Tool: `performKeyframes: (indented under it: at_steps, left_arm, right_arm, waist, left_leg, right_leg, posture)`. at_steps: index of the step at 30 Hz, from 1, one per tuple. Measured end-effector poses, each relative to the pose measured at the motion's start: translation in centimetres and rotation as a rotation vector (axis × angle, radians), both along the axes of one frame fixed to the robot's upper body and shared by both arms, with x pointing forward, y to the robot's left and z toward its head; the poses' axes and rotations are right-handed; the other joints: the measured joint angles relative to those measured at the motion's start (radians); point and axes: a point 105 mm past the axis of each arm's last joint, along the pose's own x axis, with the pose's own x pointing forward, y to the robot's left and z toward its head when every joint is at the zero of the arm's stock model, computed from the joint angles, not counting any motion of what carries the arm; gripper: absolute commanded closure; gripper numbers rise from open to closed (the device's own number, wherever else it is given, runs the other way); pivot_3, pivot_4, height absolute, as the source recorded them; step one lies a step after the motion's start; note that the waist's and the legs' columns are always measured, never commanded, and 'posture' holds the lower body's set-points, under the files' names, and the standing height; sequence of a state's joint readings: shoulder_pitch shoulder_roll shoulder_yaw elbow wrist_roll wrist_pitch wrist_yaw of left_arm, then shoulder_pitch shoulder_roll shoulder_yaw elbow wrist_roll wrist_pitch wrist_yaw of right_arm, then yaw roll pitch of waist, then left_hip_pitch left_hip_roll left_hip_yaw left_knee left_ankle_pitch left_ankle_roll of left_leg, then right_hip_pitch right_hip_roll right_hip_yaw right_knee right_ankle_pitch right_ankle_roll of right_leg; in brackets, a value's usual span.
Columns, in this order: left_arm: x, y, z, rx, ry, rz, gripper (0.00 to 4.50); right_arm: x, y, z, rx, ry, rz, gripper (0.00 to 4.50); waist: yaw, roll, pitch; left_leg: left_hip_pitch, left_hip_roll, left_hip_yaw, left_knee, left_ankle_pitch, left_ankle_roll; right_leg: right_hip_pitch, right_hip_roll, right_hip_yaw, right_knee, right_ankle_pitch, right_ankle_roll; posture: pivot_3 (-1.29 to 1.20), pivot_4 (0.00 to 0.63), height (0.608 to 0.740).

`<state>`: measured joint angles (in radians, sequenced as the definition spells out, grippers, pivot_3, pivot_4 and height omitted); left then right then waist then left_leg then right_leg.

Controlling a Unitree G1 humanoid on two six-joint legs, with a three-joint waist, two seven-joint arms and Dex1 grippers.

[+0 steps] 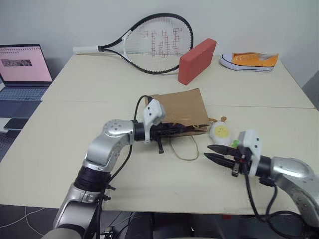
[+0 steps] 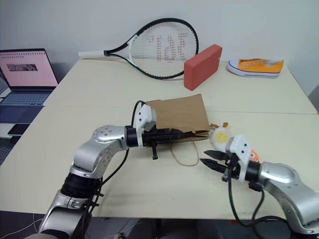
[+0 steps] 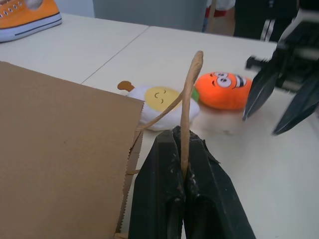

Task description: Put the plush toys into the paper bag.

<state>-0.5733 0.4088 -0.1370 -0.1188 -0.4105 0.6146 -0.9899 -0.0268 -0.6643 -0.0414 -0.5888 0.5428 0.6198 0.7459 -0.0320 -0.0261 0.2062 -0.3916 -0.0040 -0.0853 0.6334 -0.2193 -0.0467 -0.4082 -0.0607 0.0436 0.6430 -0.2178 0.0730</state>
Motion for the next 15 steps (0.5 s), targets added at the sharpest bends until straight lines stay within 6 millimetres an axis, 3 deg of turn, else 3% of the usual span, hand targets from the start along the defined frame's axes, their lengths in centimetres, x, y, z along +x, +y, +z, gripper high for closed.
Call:
performKeyframes:
  at_steps: [1, 8, 15]
  left_arm:
    - [0.1, 0.0, 0.2, -0.013, 0.02, 0.006, 4.5]
    - [-0.2, -0.1, 1.3, -0.067, 0.087, 0.022, 4.5]
    - [-0.3, -0.5, 2.0, -0.129, 0.136, 0.037, 4.5]
  right_arm:
    - [0.3, 0.3, -0.2, 0.006, -0.004, -0.009, 4.49]
    - [3.5, 2.6, -0.8, 0.056, -0.063, -0.091, 4.49]
    - [6.3, 5.4, -3.5, 0.058, -0.116, -0.196, 4.49]
  waist:
    - [0.0, 0.0, 0.0]
    - [-0.001, 0.0, 0.0]
    - [-0.001, 0.0, 0.0]
  left_leg:
    - [0.0, 0.0, 0.0, 0.0, 0.0, 0.0]
    - [0.0, 0.0, -0.001, 0.0, 0.0, 0.0]
    - [0.0, 0.001, -0.001, -0.001, 0.0, 0.0]
  right_leg:
    - [0.0, 0.0, 0.0, 0.0, 0.0, 0.0]
    - [0.0, 0.001, 0.0, 0.0, 0.0, 0.0]
    - [-0.001, 0.002, 0.0, 0.0, 0.0, -0.001]
  posture:
    - [0.0, 0.15, 0.74]
    - [0.0, 0.15, 0.74]
    - [0.0, 0.15, 0.74]
